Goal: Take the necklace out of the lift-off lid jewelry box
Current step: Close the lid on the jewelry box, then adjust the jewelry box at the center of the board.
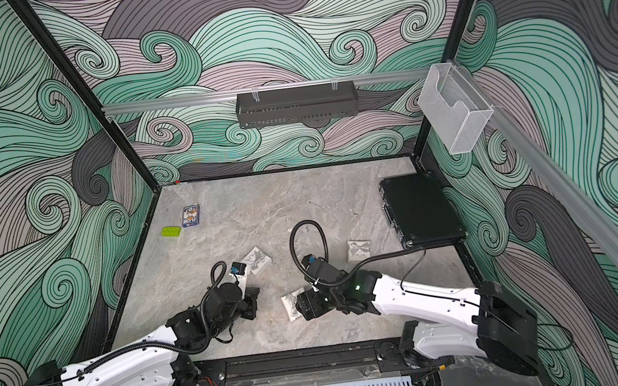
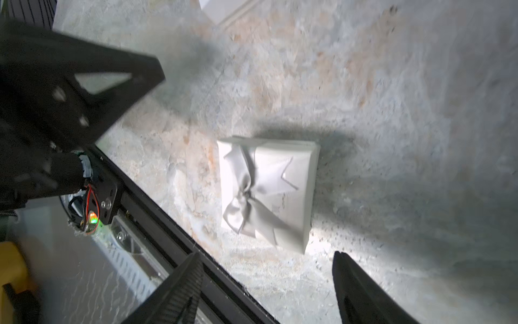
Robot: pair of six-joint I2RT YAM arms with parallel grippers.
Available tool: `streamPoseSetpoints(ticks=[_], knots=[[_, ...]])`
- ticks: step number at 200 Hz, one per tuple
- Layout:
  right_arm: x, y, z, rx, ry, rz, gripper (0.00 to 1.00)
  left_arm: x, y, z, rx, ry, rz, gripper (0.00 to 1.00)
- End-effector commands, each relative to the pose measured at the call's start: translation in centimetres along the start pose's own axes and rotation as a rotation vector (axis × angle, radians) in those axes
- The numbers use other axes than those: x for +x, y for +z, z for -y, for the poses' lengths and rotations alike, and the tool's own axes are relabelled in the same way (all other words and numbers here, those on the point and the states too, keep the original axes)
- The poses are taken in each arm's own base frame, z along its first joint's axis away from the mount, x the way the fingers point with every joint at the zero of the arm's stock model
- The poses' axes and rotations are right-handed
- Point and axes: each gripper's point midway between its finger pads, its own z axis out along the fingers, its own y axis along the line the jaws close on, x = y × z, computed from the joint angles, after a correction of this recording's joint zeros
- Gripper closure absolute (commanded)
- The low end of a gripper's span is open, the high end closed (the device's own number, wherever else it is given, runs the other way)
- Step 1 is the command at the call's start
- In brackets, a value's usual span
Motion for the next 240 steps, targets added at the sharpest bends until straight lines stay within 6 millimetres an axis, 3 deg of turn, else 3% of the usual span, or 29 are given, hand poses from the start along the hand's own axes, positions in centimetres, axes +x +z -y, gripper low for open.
streamPoseSetpoints(ticks=[1, 53, 82, 107, 146, 170, 217, 240], knots=[[2.8, 0.3, -0.1, -0.035, 0.075, -0.074, 0.23, -2.2, -0.4, 1.1, 0.052, 0.017, 0.004, 1.00], [3.4, 2.1, -1.5, -0.139, 0.091, -0.088, 0.22, -3.6, -0.2, 1.0, 0.069, 0.003, -0.012, 1.00], [2.0, 3.3, -2.5, -0.186, 0.103, -0.061, 0.22, -3.4, -0.3, 0.9, 0.074, -0.002, -0.025, 1.00], [0.6, 4.1, -1.8, -0.166, 0.130, -0.035, 0.23, -3.1, -0.6, 0.8, 0.078, -0.002, -0.033, 1.00], [-2.7, 3.9, 0.1, -0.147, 0.163, 0.049, 0.23, -1.7, -1.0, 0.8, 0.106, -0.007, -0.058, 1.00], [-4.6, 3.8, -0.4, -0.180, 0.147, 0.046, 0.23, 0.0, -1.0, 1.1, 0.148, -0.006, -0.109, 1.00], [-5.9, 5.3, -2.2, -0.257, 0.131, 0.009, 0.23, 2.3, -1.2, 1.9, 0.224, -0.012, -0.169, 1.00], [-5.9, 5.8, -2.0, -0.248, 0.135, 0.006, 0.24, 2.8, -1.2, 1.6, 0.218, -0.030, -0.175, 1.00]])
